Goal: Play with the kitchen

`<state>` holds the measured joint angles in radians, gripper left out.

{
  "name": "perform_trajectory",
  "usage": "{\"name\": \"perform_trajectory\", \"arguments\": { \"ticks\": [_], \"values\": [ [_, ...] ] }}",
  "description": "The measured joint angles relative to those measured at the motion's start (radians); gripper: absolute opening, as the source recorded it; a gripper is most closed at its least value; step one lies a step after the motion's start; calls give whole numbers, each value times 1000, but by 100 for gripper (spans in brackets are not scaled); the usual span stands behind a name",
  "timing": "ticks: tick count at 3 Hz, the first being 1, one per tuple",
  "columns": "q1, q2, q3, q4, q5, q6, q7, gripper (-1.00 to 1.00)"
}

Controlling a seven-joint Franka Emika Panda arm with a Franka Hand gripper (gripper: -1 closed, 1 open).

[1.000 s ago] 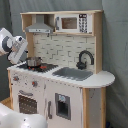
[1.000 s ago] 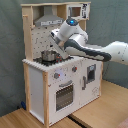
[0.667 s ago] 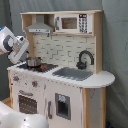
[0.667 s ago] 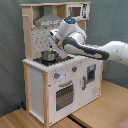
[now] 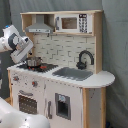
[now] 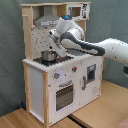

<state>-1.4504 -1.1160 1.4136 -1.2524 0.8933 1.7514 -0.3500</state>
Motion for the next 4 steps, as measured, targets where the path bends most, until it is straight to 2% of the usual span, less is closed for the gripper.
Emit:
{"name": "perform_trajectory", "arguments": {
  "ticks": [1,3,4],
  "values": [
    [-49,0,47,40,56,-48,7,100],
    [-149,23,58,125,70,-200,-46,100],
    [-200,23,103,199,70,-235,-60,100]
  ]
}}
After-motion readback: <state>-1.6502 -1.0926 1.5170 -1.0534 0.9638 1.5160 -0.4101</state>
